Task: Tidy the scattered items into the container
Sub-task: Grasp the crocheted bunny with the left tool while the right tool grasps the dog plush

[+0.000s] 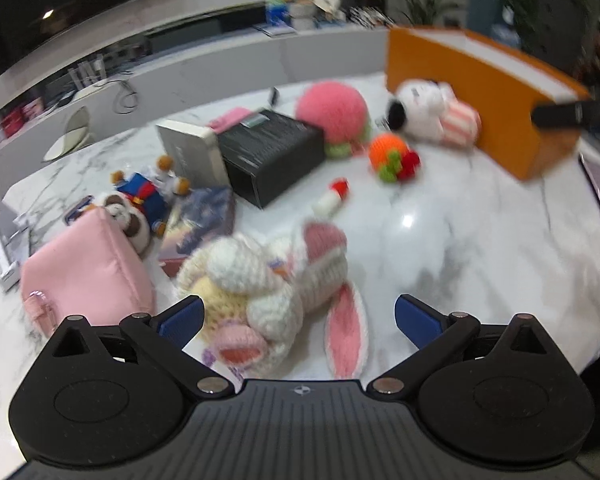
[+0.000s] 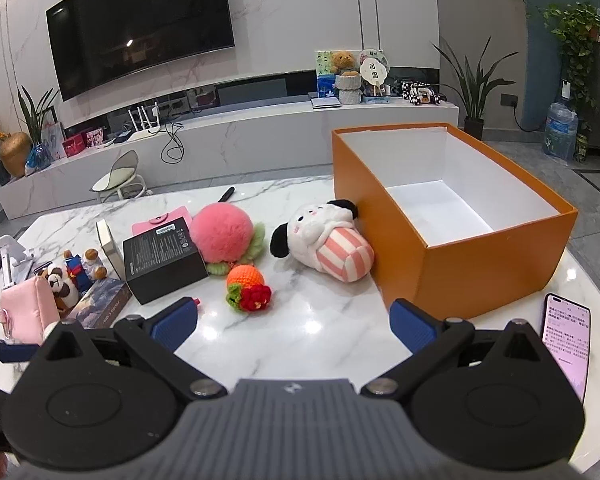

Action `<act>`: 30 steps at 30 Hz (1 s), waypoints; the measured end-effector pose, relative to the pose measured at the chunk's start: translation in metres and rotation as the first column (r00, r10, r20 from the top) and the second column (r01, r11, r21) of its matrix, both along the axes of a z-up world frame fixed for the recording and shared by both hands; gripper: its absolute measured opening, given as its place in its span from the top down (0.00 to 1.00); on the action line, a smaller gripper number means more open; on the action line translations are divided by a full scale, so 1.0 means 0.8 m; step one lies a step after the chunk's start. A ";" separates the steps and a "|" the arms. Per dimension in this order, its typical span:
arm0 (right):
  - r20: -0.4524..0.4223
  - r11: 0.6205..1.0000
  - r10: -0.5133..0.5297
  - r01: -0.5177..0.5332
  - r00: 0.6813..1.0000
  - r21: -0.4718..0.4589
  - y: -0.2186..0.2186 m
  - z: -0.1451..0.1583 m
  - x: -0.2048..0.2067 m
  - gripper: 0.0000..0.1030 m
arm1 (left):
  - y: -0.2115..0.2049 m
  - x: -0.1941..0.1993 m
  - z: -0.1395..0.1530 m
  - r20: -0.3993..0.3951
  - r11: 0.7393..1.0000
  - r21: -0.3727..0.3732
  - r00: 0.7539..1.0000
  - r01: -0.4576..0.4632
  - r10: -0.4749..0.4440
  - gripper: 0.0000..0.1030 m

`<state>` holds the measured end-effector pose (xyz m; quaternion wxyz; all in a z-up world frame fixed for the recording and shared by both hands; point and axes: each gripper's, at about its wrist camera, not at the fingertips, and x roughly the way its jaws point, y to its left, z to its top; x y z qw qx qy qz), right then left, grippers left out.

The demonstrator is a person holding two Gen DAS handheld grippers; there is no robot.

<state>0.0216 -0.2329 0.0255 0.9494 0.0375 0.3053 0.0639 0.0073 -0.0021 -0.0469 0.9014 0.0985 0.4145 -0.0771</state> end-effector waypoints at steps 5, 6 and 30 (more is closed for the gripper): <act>-0.005 1.000 -0.006 0.006 1.000 -0.001 -0.004 -0.002 0.002 0.00 | 0.003 0.011 -0.010 -0.011 1.000 0.019 1.000 -0.011 0.011 0.00; -0.006 1.000 -0.005 0.005 1.000 -0.002 -0.004 -0.003 0.003 0.00 | 0.005 0.015 -0.011 -0.011 1.000 0.020 1.000 -0.020 0.021 0.00; 0.013 0.996 0.037 -0.035 0.999 -0.079 -0.017 -0.006 0.015 0.00 | 0.011 0.049 -0.023 0.090 1.000 -0.001 0.996 0.014 -0.013 0.00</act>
